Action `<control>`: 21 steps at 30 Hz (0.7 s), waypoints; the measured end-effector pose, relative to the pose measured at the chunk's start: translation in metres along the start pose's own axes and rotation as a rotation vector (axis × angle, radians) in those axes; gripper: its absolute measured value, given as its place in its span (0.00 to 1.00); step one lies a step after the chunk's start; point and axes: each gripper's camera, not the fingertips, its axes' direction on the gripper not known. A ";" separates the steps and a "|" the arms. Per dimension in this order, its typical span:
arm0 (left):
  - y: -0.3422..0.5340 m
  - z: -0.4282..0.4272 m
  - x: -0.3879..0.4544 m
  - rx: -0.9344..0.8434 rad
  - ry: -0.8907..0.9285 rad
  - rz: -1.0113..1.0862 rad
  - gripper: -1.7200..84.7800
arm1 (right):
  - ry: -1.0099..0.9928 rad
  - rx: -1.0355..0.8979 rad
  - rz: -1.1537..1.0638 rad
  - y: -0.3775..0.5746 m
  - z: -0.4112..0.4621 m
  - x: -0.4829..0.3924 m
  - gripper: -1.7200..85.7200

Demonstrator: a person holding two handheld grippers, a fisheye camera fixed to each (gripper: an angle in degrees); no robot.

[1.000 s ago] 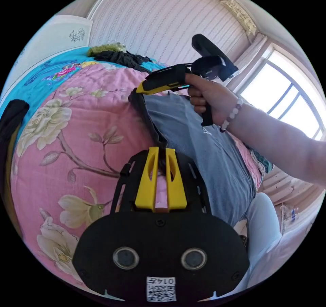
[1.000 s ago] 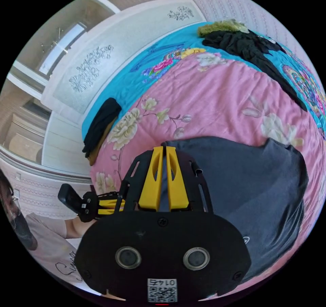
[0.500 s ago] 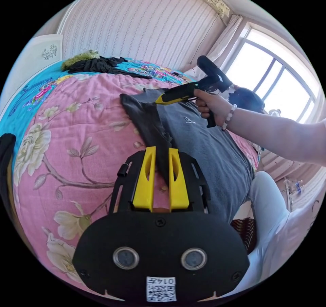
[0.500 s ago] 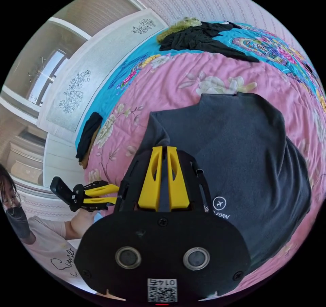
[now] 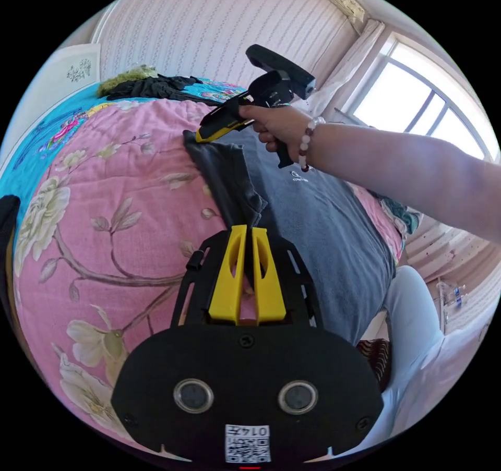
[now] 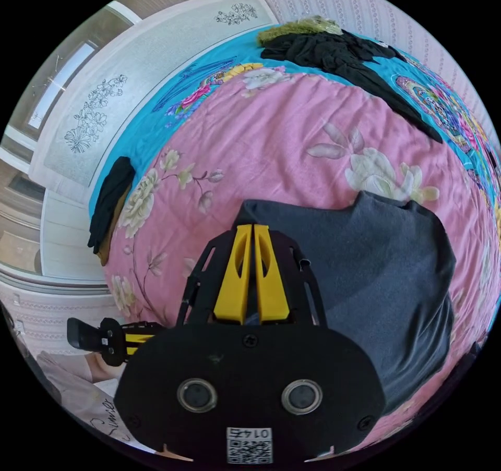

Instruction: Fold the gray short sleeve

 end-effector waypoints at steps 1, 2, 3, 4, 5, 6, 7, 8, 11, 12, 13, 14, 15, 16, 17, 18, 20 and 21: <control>0.001 -0.002 -0.007 0.011 0.035 -0.021 0.02 | -0.017 -0.001 0.001 -0.004 -0.001 -0.001 0.02; 0.001 -0.003 -0.014 0.022 0.079 -0.036 0.01 | -0.033 0.000 -0.001 -0.006 -0.003 -0.003 0.02; 0.002 -0.004 -0.017 0.029 0.097 -0.046 0.01 | -0.043 -0.001 -0.004 -0.007 -0.004 -0.004 0.02; 0.003 -0.005 -0.024 0.040 0.127 -0.066 0.01 | -0.057 -0.011 -0.009 -0.009 -0.005 -0.006 0.02; 0.004 -0.004 -0.029 0.046 0.152 -0.080 0.01 | -0.056 -0.018 -0.016 -0.011 -0.006 -0.009 0.02; 0.005 -0.004 -0.031 0.049 0.160 -0.085 0.01 | -0.050 -0.021 -0.018 -0.012 -0.007 -0.009 0.02; 0.006 -0.004 -0.032 0.056 0.166 -0.091 0.01 | -0.030 -0.011 -0.019 -0.012 -0.012 -0.011 0.02; 0.006 -0.005 -0.032 0.062 0.168 -0.089 0.01 | -0.006 0.021 -0.021 -0.010 -0.020 -0.012 0.02; 0.006 -0.003 -0.029 0.067 0.162 -0.072 0.01 | 0.024 0.000 -0.026 -0.011 -0.026 -0.010 0.01; 0.006 -0.003 -0.028 0.067 0.160 -0.070 0.01 | 0.018 -0.033 -0.026 -0.013 -0.023 -0.009 0.01; 0.006 -0.001 -0.027 0.068 0.155 -0.066 0.01 | 0.013 -0.095 -0.022 -0.015 -0.018 -0.007 0.01; 0.007 0.000 -0.026 0.069 0.154 -0.061 0.01 | 0.016 -0.089 -0.022 -0.015 -0.024 -0.008 0.01; 0.007 0.001 -0.025 0.072 0.155 -0.058 0.01 | 0.019 -0.072 -0.024 -0.015 -0.029 -0.009 0.01; 0.009 0.001 -0.024 0.091 0.165 -0.044 0.01 | 0.013 -0.032 -0.030 -0.014 -0.042 -0.011 0.01; 0.010 0.001 -0.025 0.110 0.173 -0.037 0.01 | -0.007 -0.007 -0.039 -0.014 -0.053 -0.013 0.01; 0.011 0.001 -0.025 0.112 0.173 -0.040 0.01 | -0.015 -0.003 -0.041 -0.015 -0.058 -0.013 0.01; 0.013 0.003 -0.027 0.117 0.165 -0.047 0.01 | -0.030 0.007 -0.040 -0.017 -0.075 -0.012 0.01; 0.013 0.003 -0.028 0.120 0.163 -0.049 0.01 | -0.033 0.014 -0.041 -0.017 -0.080 -0.011 0.01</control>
